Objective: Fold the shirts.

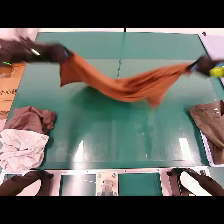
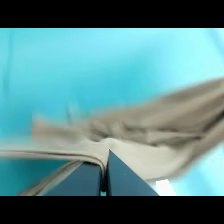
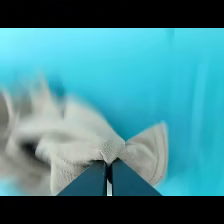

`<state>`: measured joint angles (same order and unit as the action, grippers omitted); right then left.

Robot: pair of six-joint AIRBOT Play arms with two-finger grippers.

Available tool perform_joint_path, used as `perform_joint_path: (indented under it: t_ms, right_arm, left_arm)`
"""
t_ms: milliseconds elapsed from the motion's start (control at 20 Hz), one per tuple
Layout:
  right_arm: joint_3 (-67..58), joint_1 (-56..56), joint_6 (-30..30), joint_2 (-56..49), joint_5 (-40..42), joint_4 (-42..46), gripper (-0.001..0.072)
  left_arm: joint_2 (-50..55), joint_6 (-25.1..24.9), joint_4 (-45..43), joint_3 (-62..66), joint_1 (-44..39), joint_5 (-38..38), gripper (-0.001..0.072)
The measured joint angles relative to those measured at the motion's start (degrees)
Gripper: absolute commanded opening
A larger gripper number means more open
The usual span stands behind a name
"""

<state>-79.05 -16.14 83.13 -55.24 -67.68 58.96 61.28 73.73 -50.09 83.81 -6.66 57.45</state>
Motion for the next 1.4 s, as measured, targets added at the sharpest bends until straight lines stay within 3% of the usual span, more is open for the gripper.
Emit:
perform_joint_path:
  t_ms: [250, 400, 600, 750, 900, 1050, 1250, 1400]
  right_arm:
    - [-14.3, -4.1, 0.5, 12.3, 1.1, 0.2, 0.0013]
    - [-17.3, -4.9, 1.7, 17.6, 2.8, 1.0, 0.0013]
    - [-17.2, -5.3, 7.3, 19.5, 1.7, 2.8, 0.0013]
    - [-11.9, -5.4, 10.5, 19.6, 0.9, 2.3, 0.0013]
    - [-1.2, -5.3, 9.6, 17.4, 5.2, -1.8, 0.0014]
    - [11.0, -3.3, 4.0, 10.5, 14.1, -8.5, 0.0014]
    - [20.3, 2.3, -4.1, -6.8, 26.5, -14.2, 0.0014]
    - [21.0, 4.4, -6.8, -19.4, 31.0, -15.8, 0.0015]
  left_arm:
    - [-10.8, 3.7, -0.2, 13.2, 0.0, 1.5, 0.0022]
    - [-12.5, 5.0, -1.2, 17.2, 0.0, 6.8, 0.0022]
    - [-12.9, 8.3, -11.8, 15.8, 0.0, 14.6, 0.0022]
    - [-12.9, 10.2, -18.9, 9.8, 0.0, 16.2, 0.0021]
    - [-12.8, 10.2, -19.8, -1.0, 0.0, 10.4, 0.0022]
    - [-9.7, 7.6, -16.5, -13.1, 0.0, -0.9, 0.0022]
    - [3.3, 1.9, -9.0, -23.0, 0.0, -15.7, 0.0022]
    - [14.2, -2.8, -0.8, -25.4, 0.0, -22.9, 0.0023]
